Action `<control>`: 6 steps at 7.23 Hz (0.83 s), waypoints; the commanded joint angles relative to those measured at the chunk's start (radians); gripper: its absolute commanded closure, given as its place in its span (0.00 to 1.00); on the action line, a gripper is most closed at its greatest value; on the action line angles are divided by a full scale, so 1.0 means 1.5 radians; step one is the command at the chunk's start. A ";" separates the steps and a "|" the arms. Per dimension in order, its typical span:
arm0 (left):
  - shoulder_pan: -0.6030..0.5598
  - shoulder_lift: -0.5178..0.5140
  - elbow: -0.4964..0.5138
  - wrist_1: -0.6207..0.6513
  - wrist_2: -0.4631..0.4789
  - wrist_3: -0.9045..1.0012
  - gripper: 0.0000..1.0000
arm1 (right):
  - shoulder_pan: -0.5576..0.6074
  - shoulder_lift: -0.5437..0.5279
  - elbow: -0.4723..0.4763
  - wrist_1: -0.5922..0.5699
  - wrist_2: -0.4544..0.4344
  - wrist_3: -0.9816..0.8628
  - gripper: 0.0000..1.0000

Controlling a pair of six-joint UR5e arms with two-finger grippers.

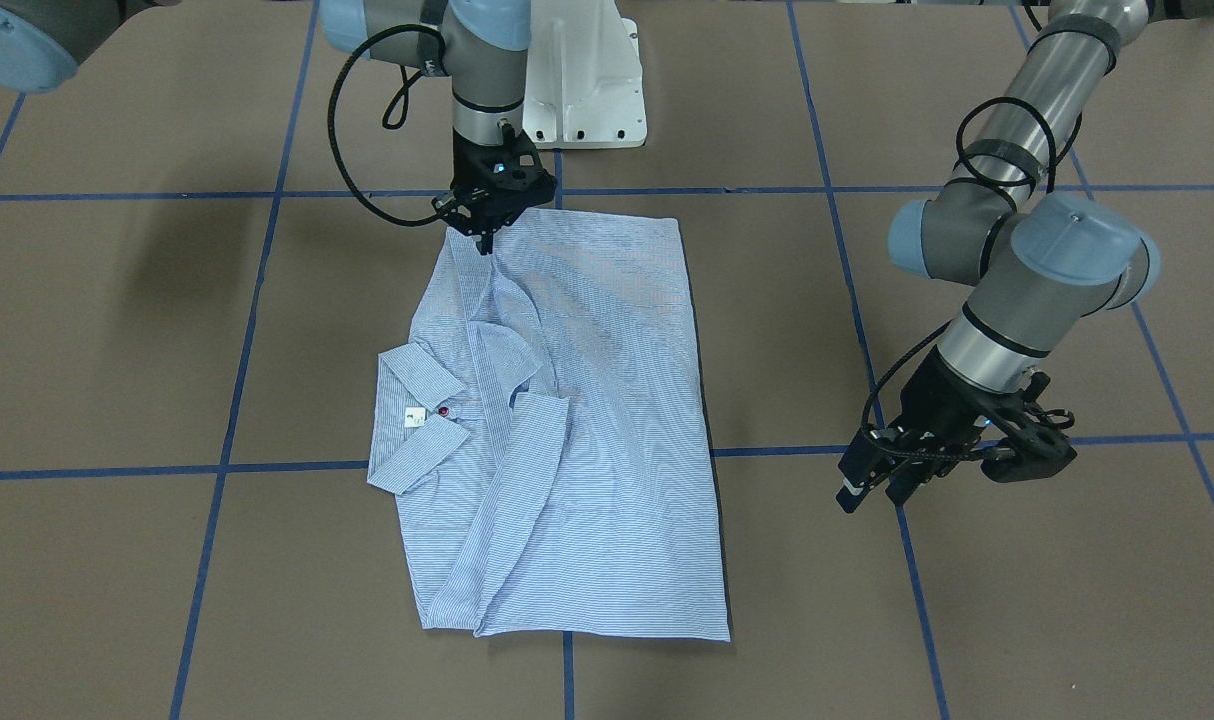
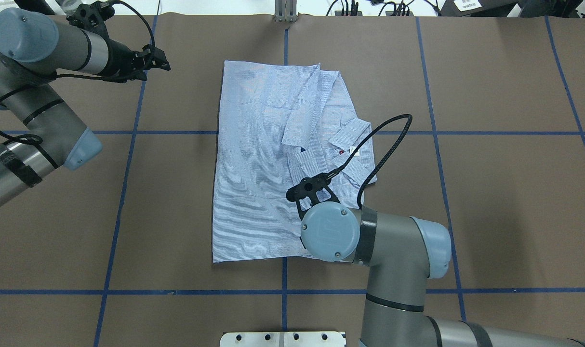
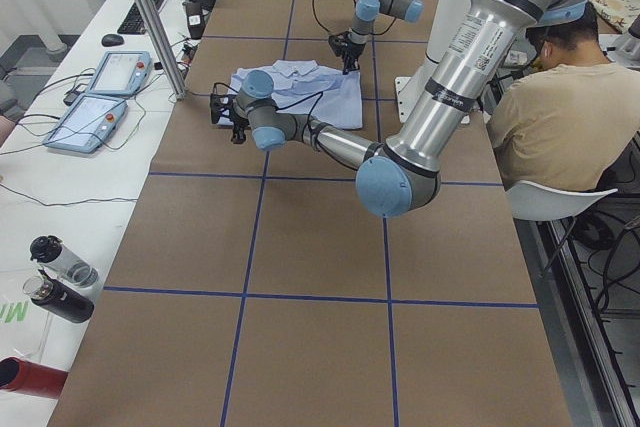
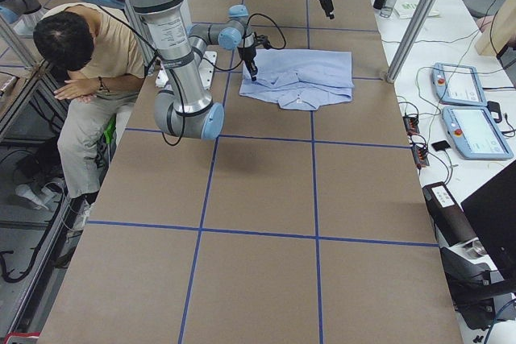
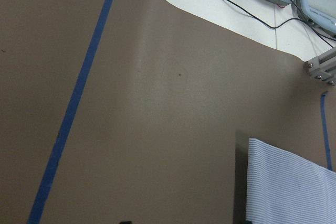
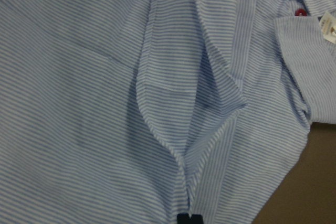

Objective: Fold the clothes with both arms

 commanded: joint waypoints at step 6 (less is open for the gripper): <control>0.001 0.001 0.000 0.001 0.001 -0.001 0.26 | -0.010 -0.078 0.034 0.004 -0.027 0.049 0.00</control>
